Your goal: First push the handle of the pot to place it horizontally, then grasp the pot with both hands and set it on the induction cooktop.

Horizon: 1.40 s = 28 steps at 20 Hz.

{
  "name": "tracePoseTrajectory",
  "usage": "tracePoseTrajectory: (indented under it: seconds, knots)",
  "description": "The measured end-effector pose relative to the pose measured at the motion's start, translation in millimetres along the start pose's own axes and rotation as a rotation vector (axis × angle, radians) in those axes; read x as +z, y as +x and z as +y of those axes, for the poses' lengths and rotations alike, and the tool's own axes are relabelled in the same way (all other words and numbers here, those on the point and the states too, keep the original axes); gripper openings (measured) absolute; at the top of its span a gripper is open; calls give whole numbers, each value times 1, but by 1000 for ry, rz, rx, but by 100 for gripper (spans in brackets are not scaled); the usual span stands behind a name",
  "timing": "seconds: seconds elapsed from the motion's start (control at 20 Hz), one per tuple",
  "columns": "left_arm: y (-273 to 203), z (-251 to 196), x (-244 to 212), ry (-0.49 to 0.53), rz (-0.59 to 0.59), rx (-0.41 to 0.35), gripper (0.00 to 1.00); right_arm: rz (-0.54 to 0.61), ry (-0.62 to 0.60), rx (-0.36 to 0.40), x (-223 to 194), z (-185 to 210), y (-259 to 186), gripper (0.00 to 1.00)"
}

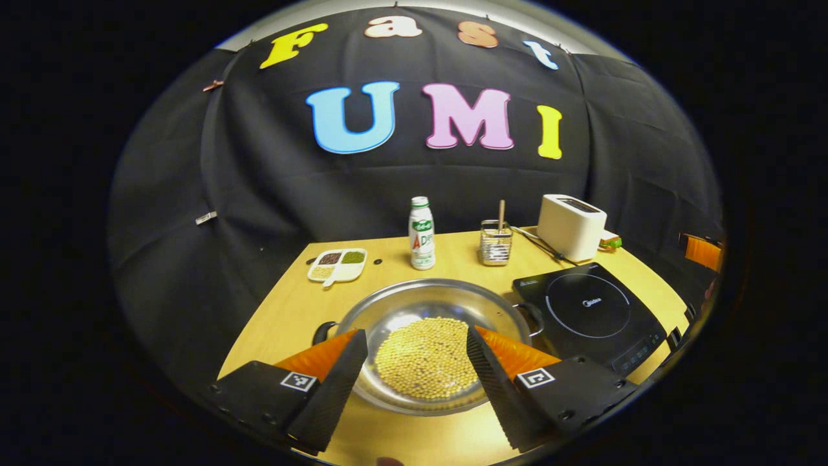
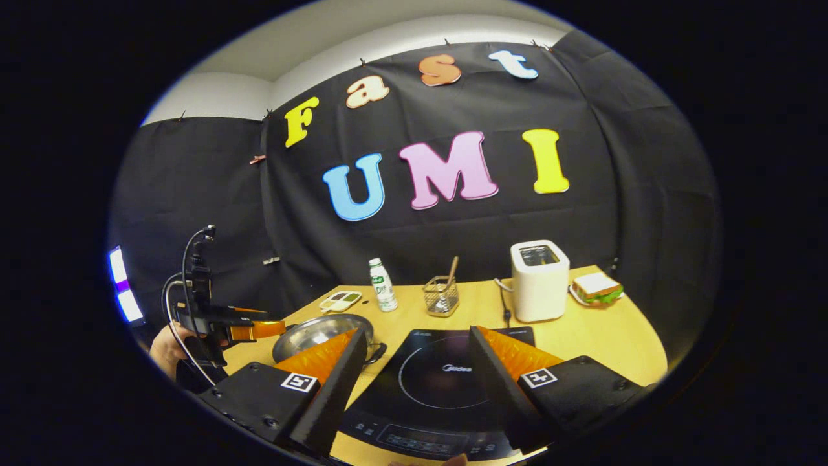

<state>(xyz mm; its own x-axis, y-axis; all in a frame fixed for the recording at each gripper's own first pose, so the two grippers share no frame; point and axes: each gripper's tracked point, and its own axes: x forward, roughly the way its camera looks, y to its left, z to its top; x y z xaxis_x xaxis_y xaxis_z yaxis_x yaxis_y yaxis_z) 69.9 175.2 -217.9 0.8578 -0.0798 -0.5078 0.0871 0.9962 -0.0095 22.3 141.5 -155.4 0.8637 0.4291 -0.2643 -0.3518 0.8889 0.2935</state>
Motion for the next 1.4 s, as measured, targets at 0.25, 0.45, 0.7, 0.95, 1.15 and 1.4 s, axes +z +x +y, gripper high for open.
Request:
tracePoseTrajectory:
  seconds: [0.25,0.45,0.7,0.95,1.15,1.4]
  knots:
    - [17,52,-6,-104,103,-49,97,187,64,76,-26,40,58,98]
    - [47,91,-31,-128,245,-41,95,366,179,119,-49,64,97,98]
    - [89,117,-55,-136,348,6,95,527,243,65,-97,65,148,99]
    - [114,114,-63,-150,363,-9,94,648,322,45,-143,68,182,99]
    - [125,121,-73,-158,378,3,93,684,347,32,-154,71,198,99]
    - [138,122,-81,-162,398,-11,93,733,353,-5,-169,73,218,95]
